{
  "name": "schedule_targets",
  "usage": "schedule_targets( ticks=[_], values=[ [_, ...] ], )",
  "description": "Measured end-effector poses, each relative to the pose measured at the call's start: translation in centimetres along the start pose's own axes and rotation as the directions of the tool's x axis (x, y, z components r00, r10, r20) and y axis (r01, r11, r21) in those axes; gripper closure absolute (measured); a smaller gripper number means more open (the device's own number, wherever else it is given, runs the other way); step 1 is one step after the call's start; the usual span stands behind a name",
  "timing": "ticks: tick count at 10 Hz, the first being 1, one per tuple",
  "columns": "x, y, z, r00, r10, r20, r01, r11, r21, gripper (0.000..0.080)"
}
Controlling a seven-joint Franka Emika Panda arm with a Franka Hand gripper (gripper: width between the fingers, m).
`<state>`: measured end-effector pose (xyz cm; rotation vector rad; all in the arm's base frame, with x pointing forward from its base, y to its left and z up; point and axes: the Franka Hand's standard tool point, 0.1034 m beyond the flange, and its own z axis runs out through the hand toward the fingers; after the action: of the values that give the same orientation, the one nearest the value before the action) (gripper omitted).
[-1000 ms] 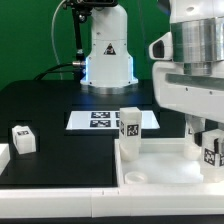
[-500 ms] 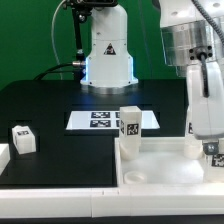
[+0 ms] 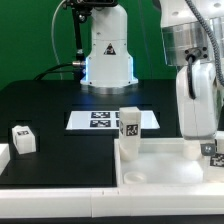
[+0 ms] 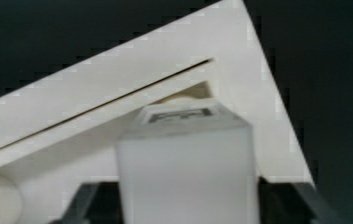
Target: Assemble square table
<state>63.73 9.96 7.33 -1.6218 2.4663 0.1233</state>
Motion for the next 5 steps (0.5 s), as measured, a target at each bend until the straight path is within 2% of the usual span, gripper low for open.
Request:
schedule_targets(
  ticks=[1,2,3,4,5],
  values=[
    [0.0,-0.1,-0.1,1.0,-0.016,0.0,0.016,1.0,-0.002,0.031],
    [-0.1,-0.4,-1.3,0.994,-0.105,0.007,0.105,0.994,-0.02,0.031],
    [0.3,-1.5,-3.3,0.983,-0.18,0.022,0.18,0.984,-0.003,0.0182],
    [0.9,-2.1,-4.6,0.981,-0.192,0.028,0.191,0.981,0.005,0.0156],
    [0.9,-2.1,-4.4,0.982,-0.188,0.026,0.188,0.982,0.004,0.0156]
  ],
)
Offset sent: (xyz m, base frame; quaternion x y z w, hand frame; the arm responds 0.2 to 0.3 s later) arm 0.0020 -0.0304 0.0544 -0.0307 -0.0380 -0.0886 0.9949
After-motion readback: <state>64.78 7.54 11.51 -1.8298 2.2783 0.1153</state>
